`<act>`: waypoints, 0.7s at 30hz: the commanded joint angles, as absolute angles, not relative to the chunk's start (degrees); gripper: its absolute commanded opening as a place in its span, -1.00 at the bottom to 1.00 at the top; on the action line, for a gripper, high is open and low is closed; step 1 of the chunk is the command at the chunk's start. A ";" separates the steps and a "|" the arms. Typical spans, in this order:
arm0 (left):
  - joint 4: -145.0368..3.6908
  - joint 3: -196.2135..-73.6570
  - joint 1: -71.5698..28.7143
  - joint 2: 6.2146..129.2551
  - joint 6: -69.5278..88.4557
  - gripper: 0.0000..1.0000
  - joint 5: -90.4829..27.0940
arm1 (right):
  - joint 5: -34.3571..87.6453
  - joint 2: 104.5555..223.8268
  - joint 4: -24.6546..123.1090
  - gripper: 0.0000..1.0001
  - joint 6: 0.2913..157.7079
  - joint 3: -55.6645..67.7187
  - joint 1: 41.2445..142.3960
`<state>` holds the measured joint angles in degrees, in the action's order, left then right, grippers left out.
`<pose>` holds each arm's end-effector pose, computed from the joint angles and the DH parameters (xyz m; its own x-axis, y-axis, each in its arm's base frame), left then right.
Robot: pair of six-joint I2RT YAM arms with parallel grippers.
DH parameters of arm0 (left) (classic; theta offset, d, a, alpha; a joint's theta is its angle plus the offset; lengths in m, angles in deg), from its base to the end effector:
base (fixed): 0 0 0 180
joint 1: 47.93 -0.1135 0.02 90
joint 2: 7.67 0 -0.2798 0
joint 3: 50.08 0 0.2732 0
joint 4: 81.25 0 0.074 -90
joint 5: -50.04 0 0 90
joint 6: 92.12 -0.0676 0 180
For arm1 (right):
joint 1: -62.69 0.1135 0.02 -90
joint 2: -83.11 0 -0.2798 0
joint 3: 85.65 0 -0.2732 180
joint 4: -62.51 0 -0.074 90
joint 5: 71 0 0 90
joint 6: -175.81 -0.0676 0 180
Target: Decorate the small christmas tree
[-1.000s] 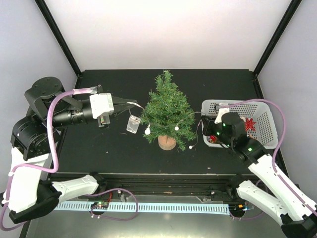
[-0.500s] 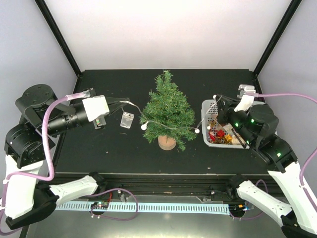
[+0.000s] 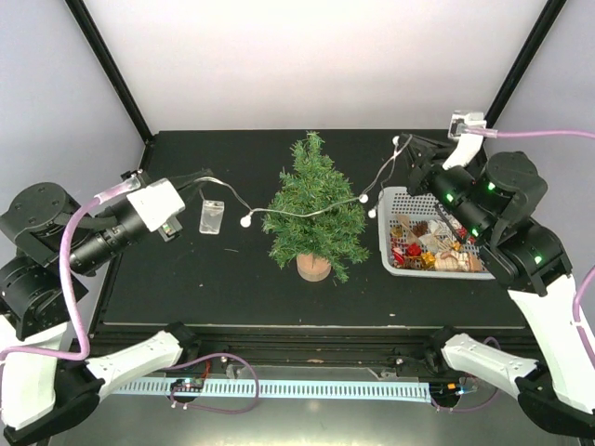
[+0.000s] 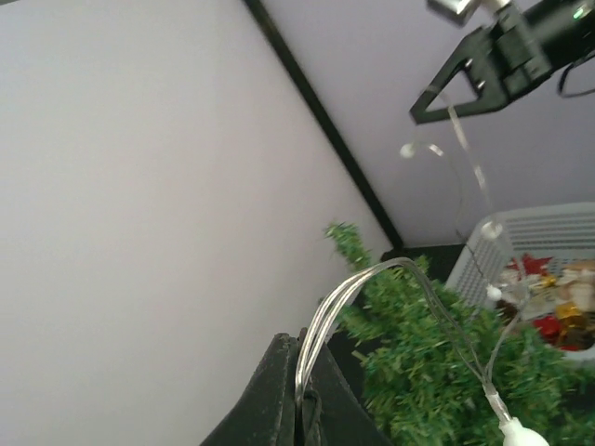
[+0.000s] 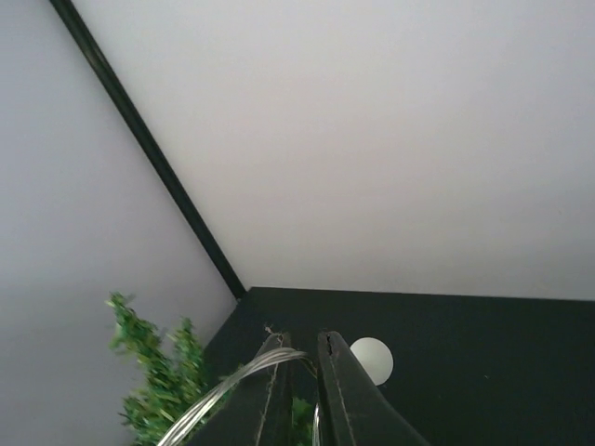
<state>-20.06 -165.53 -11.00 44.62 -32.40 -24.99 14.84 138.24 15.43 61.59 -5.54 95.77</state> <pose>0.0786 -0.0809 0.5834 0.4205 0.2933 -0.8586 0.6656 0.5433 0.5116 0.1663 0.1025 0.5297 -0.2293 0.3389 -0.9124 -0.4272 0.8073 0.4072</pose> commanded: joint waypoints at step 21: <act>-31.85 -159.98 -14.47 39.69 -38.40 -0.97 -50.32 | 28.89 157.22 11.33 -0.75 61.98 -32.91 96.94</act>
